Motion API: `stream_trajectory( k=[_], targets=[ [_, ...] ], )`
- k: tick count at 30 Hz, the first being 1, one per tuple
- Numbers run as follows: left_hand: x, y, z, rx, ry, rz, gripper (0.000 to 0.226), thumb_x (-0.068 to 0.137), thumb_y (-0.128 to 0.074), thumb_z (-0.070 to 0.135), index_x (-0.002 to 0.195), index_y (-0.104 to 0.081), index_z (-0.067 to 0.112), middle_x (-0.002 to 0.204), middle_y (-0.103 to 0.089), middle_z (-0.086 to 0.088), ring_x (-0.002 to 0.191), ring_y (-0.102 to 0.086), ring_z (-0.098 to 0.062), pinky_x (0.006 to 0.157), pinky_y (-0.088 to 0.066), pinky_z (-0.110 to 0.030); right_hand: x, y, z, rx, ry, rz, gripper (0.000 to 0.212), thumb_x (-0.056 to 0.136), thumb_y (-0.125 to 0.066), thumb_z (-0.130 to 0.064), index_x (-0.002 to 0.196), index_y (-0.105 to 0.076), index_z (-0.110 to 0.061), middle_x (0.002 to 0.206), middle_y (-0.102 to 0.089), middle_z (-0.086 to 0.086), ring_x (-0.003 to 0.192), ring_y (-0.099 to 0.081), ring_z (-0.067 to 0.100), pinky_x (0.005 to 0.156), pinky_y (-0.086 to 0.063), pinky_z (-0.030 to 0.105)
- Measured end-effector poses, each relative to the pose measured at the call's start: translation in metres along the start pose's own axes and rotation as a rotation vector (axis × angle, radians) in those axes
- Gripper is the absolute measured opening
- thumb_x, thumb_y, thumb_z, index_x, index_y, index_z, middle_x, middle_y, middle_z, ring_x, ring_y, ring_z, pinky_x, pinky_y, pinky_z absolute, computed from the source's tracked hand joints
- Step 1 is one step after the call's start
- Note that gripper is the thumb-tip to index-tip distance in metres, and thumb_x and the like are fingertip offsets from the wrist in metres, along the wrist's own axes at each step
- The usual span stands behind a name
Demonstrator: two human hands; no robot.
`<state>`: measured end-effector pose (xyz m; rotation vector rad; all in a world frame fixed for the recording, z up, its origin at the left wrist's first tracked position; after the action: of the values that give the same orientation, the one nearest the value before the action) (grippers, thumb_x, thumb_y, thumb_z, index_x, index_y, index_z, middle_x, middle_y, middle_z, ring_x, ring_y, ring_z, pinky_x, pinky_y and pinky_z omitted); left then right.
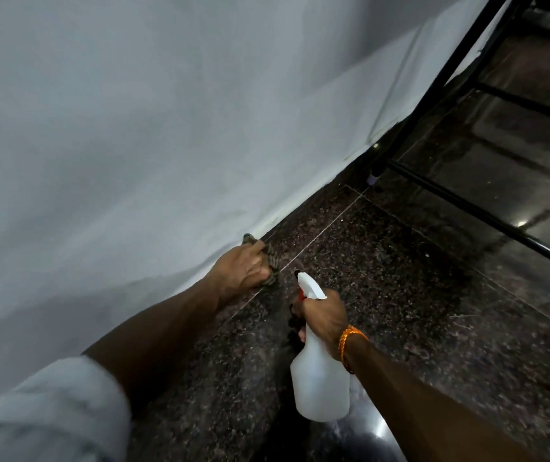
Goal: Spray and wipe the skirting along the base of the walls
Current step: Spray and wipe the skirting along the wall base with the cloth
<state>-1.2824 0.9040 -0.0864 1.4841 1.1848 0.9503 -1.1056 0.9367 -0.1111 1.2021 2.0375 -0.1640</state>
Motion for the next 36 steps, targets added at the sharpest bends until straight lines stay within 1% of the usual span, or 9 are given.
stream_trajectory(
  k=[5, 11, 14, 17, 22, 27, 30, 33, 36],
  targets=[
    [-0.067, -0.024, 0.011, 0.192, -0.157, -0.177, 0.032, 0.087, -0.037, 0.009, 0.068, -0.062, 0.007, 0.066, -0.062, -0.012, 0.075, -0.058, -0.031, 0.071, -0.053, -0.039, 0.021, -0.013, -0.010, 0.010, 0.009, -0.029, 0.024, 0.079, -0.063, -0.008, 0.103, -0.062, -0.003, 0.088, -0.070, 0.024, 0.045, -0.060, 0.027, 0.042, -0.049, 0.025],
    [-0.030, -0.024, 0.010, 0.273, -0.204, -0.128, 0.025, 0.084, -0.056, 0.014, 0.059, -0.057, 0.014, 0.061, -0.059, -0.004, 0.069, -0.055, -0.024, 0.067, -0.050, -0.031, 0.026, -0.015, -0.022, 0.048, 0.021, -0.018, 0.020, 0.079, -0.061, -0.007, 0.097, -0.065, 0.000, 0.082, -0.069, 0.024, 0.039, -0.057, 0.025, 0.043, -0.049, 0.027],
    [0.025, -0.004, 0.000, 0.014, -0.026, -0.011, 0.042, 0.093, -0.037, 0.033, 0.068, -0.064, 0.013, 0.073, -0.062, -0.005, 0.079, -0.058, -0.023, 0.063, -0.046, -0.032, 0.029, 0.000, -0.031, 0.032, 0.047, 0.027, 0.018, 0.078, -0.059, -0.004, 0.093, -0.066, 0.002, 0.070, -0.066, 0.022, 0.035, -0.056, 0.025, 0.042, -0.049, 0.029],
    [0.045, -0.005, -0.003, -0.130, 0.048, 0.001, 0.046, 0.100, -0.027, 0.042, 0.082, -0.056, 0.012, 0.087, -0.054, -0.007, 0.081, -0.054, -0.022, 0.068, -0.049, -0.037, 0.032, 0.019, -0.036, 0.039, 0.044, 0.075, 0.021, 0.080, -0.060, -0.005, 0.100, -0.064, 0.000, 0.081, -0.069, 0.023, 0.039, -0.059, 0.025, 0.041, -0.048, 0.026],
    [0.015, 0.015, 0.014, 0.114, -0.043, -0.052, 0.016, 0.072, -0.073, 0.002, 0.067, -0.058, 0.000, 0.064, -0.059, -0.019, 0.069, -0.058, -0.034, 0.066, -0.056, -0.044, 0.041, 0.042, -0.046, -0.030, 0.075, 0.065, 0.027, 0.085, -0.062, -0.010, 0.110, -0.064, -0.001, 0.089, -0.069, 0.019, 0.046, -0.061, 0.025, 0.041, -0.047, 0.023],
    [-0.008, 0.008, 0.017, 0.259, -0.144, 0.089, 0.031, 0.101, -0.019, 0.001, 0.082, -0.043, 0.009, 0.064, -0.058, -0.018, 0.066, -0.059, -0.033, 0.076, -0.053, -0.050, 0.056, 0.062, -0.071, -0.082, 0.119, 0.086, 0.027, 0.080, -0.062, -0.013, 0.104, -0.066, -0.001, 0.087, -0.069, 0.017, 0.040, -0.061, 0.024, 0.040, -0.050, 0.026],
    [-0.013, 0.000, 0.019, 0.340, -0.151, 0.050, 0.023, 0.097, -0.027, -0.001, 0.084, -0.043, 0.007, 0.068, -0.058, -0.020, 0.068, -0.059, -0.036, 0.078, -0.051, -0.054, 0.052, 0.066, -0.076, -0.095, 0.117, 0.070, 0.019, 0.081, -0.059, -0.011, 0.097, -0.063, -0.002, 0.083, -0.067, 0.014, 0.046, -0.062, 0.026, 0.040, -0.050, 0.025],
    [-0.017, -0.003, 0.019, 0.406, -0.143, -0.004, 0.050, 0.099, -0.014, -0.004, 0.070, -0.055, 0.001, 0.063, -0.055, -0.023, 0.066, -0.056, -0.037, 0.081, -0.048, -0.054, 0.051, 0.055, -0.074, -0.075, 0.130, 0.023, 0.029, 0.076, -0.057, -0.011, 0.102, -0.064, 0.001, 0.089, -0.069, 0.019, 0.042, -0.061, 0.026, 0.042, -0.048, 0.025],
    [-0.018, -0.005, 0.012, 0.361, -0.081, -0.162, 0.031, 0.090, -0.044, 0.003, 0.065, -0.063, 0.003, 0.067, -0.061, -0.017, 0.068, -0.059, -0.031, 0.075, -0.050, -0.043, 0.048, 0.042, -0.070, -0.073, 0.155, -0.008, 0.034, 0.072, -0.055, -0.016, 0.099, -0.068, 0.001, 0.086, -0.072, 0.020, 0.041, -0.061, 0.025, 0.042, -0.049, 0.025]
  ],
)
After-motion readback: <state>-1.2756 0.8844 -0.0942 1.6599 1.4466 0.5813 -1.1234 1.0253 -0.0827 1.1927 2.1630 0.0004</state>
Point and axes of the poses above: each hand's wrist, its own x-axis towards the middle knuckle, its own y-axis out of the back of the hand, z = x × y, the point moved 6 cm from there along x, towards the middle knuckle
